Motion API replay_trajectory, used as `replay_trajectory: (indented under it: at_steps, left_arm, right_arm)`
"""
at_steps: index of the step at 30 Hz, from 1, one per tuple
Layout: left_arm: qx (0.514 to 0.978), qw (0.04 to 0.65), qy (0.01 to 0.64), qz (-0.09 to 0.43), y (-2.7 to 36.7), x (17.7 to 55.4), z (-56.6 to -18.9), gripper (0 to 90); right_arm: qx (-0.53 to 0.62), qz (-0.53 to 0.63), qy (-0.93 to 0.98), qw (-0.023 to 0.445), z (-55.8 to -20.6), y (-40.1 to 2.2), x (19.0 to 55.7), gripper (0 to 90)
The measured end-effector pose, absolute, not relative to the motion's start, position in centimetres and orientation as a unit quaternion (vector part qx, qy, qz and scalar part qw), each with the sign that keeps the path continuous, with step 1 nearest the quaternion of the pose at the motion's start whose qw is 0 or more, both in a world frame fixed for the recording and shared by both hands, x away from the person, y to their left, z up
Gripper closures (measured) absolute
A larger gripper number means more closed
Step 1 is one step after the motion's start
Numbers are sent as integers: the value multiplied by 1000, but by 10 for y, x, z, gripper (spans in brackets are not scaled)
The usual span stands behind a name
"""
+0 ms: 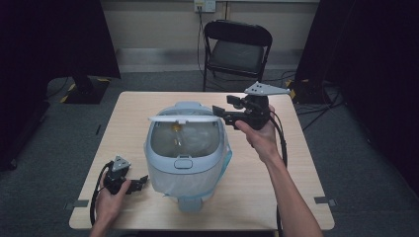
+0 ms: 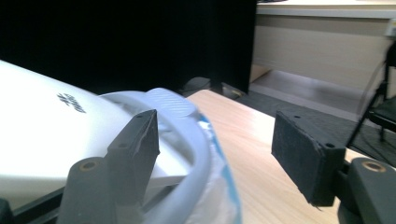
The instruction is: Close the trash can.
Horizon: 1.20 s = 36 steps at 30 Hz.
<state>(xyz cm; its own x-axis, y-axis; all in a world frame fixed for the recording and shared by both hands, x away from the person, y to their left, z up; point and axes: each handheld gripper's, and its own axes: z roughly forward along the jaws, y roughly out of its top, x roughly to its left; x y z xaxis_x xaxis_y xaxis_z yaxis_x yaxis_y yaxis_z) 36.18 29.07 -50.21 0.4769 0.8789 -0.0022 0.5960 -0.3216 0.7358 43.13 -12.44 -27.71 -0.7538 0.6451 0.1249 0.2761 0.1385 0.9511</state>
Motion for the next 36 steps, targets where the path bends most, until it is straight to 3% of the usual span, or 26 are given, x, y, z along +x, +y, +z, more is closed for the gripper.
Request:
replay_trajectory:
  at_steps: [22,36]
  left_arm:
    - [787,346,469,203,291,362,-502,116]
    - [787,346,469,203,291,362,-502,115]
  right_arm:
    - [278,581,753,134,-278,-103,402,256]
    - [253,572,771,118,-281,-82,388,171]
